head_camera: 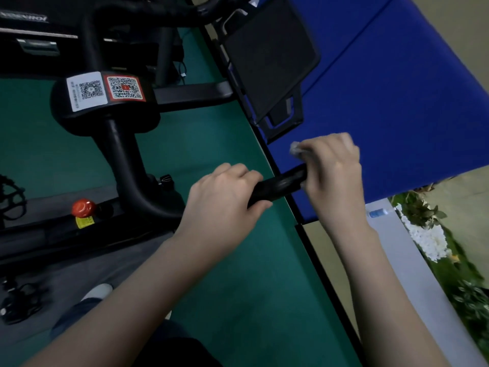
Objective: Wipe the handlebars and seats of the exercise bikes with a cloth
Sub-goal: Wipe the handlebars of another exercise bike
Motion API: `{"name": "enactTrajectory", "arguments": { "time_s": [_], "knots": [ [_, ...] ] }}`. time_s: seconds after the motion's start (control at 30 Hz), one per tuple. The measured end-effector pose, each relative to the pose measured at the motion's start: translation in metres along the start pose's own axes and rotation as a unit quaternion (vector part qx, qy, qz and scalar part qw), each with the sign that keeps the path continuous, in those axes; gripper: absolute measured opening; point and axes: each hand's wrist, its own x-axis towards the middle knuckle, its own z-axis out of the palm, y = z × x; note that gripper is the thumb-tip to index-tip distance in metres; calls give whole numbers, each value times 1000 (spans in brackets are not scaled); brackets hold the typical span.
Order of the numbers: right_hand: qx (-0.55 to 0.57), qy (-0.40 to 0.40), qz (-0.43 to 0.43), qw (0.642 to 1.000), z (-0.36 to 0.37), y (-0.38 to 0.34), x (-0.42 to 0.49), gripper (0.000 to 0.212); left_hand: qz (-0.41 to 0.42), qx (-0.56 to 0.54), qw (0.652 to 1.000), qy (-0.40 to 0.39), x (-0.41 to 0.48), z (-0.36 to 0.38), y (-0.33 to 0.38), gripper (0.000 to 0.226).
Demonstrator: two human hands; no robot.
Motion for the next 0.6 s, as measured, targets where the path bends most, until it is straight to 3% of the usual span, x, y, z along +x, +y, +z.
{"name": "enactTrajectory", "arguments": {
  "time_s": [0.13, 0.3, 0.47, 0.6],
  "knots": [
    [53, 142, 17, 988, 20, -10, -28, 13, 9, -4, 1000, -2, 4, 2, 3, 34],
    [62, 202, -16, 977, 37, -10, -43, 15, 22, 3, 1000, -17, 10, 4, 6, 33],
    [75, 310, 67, 945, 38, -4, -28, 14, 26, 13, 999, -14, 9, 6, 5, 32],
    [81, 317, 78, 942, 45, -11, -38, 14, 34, 18, 999, -8, 8, 6, 5, 31]
  ]
}}
